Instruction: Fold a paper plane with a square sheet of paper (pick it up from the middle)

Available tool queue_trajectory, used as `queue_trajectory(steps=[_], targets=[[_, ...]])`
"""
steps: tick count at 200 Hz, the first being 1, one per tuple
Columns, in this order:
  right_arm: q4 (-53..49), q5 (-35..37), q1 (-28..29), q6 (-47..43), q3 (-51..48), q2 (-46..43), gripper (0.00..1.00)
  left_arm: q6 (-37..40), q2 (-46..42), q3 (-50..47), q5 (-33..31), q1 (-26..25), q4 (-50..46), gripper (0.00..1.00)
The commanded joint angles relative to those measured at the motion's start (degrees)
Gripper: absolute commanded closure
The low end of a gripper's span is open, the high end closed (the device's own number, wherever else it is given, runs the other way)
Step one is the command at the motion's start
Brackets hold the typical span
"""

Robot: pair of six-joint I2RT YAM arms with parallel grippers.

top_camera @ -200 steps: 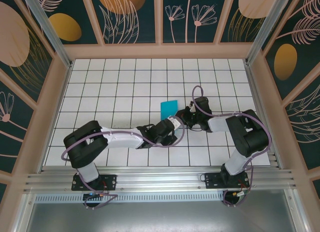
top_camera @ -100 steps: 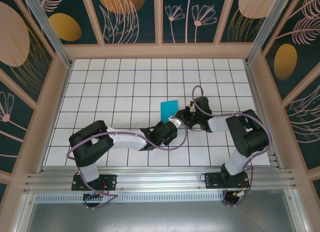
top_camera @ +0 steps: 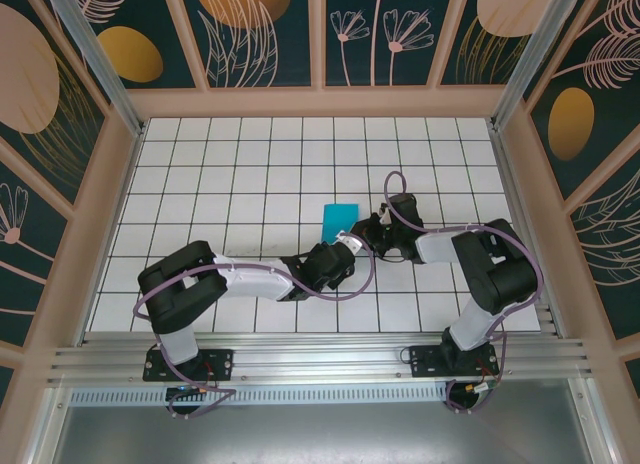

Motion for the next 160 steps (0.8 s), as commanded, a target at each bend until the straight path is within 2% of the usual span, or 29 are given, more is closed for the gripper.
queue_trajectory(steps=[1, 53, 160], targets=[[-1.2, 0.5, 0.0, -1.4, 1.5, 0.5, 0.89, -0.4, -2.0, 0.5, 1.1, -0.1, 1.2, 0.54], [-1.5, 0.4, -0.2, -1.7, 1.5, 0.7, 0.88, -0.5, -3.1, 0.1, 1.5, -0.1, 1.4, 0.51], [-2.1, 0.4, -0.5, -2.2, 1.8, 0.8, 0.87, -1.3, -4.0, -1.0, 3.7, -0.1, 1.7, 0.66]])
